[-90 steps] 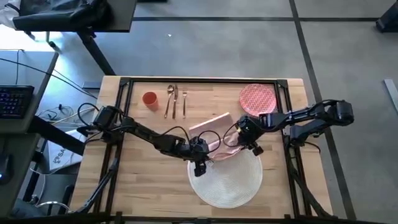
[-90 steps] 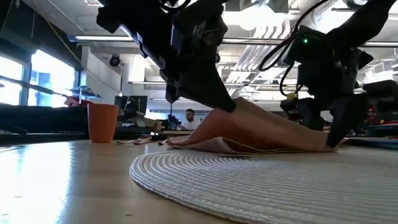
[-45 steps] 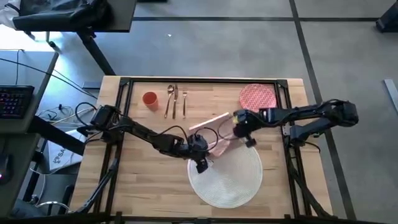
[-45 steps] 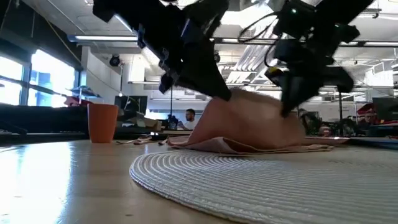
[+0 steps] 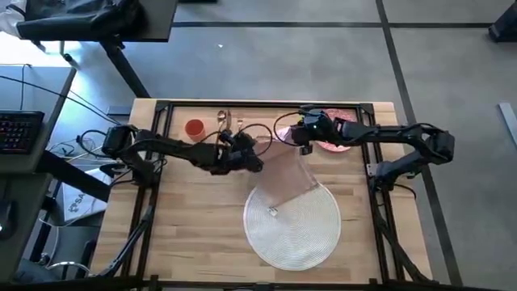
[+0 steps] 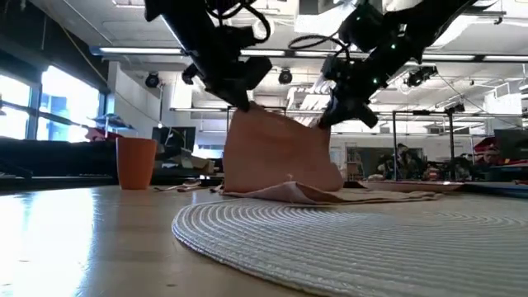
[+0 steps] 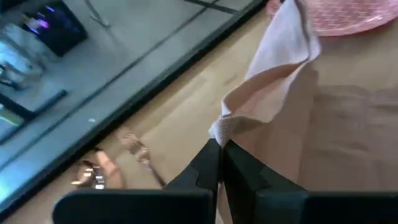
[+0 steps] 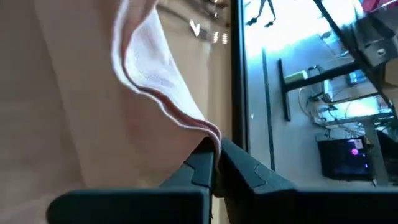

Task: Set table place
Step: Fold pink table napkin

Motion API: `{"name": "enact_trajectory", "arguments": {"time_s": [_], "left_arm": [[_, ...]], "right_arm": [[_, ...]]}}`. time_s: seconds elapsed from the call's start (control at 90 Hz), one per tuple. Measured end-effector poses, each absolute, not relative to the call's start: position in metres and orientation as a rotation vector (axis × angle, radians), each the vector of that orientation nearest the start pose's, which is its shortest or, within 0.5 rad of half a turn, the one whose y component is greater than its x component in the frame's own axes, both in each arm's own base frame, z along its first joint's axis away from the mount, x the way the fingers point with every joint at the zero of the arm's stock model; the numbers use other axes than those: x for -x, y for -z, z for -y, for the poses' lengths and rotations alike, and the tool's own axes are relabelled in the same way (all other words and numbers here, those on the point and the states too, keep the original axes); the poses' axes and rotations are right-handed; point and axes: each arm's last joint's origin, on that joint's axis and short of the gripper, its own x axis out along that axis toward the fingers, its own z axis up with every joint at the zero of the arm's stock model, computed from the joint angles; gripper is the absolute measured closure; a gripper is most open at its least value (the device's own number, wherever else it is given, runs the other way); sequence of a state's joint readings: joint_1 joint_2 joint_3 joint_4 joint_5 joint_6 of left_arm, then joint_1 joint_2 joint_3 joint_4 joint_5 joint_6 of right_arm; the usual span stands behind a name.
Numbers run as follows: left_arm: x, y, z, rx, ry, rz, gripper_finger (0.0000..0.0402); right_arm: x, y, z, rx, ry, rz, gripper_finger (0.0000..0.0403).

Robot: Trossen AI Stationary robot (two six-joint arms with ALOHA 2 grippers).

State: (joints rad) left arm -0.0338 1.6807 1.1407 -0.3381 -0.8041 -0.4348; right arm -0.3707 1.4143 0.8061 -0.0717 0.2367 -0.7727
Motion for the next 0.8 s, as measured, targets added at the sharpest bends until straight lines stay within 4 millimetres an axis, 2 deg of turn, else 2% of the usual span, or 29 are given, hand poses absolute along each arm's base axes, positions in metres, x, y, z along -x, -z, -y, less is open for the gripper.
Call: {"name": "enact_trajectory", "arguments": {"time_s": [0.178, 0.311, 0.467, 0.644, 0.8], "left_arm": [[-0.349, -0.222, 0.008, 0.045, -0.808, -0.634, 0.0402], [-0.347, -0.226, 0.016, -0.042, -0.876, -0.59, 0.0402], [-0.344, -0.228, 0.002, -0.224, -0.991, -0.624, 0.0402], [-0.341, -0.227, -0.021, -0.253, -1.048, -0.673, 0.0402], [-0.339, -0.232, -0.031, -0.345, -1.135, -0.681, 0.0402]], "right_arm": [[-0.262, -0.2, 0.099, 0.604, 0.267, -0.898, 0.0403], [-0.269, -0.209, 0.1, 0.669, 0.3, -0.782, 0.0403], [-0.283, -0.223, 0.117, 0.76, 0.421, -0.579, 0.0403], [-0.287, -0.21, 0.128, 0.771, 0.465, -0.647, 0.0403], [-0.288, -0.216, 0.13, 0.784, 0.547, -0.61, 0.0403]]}}
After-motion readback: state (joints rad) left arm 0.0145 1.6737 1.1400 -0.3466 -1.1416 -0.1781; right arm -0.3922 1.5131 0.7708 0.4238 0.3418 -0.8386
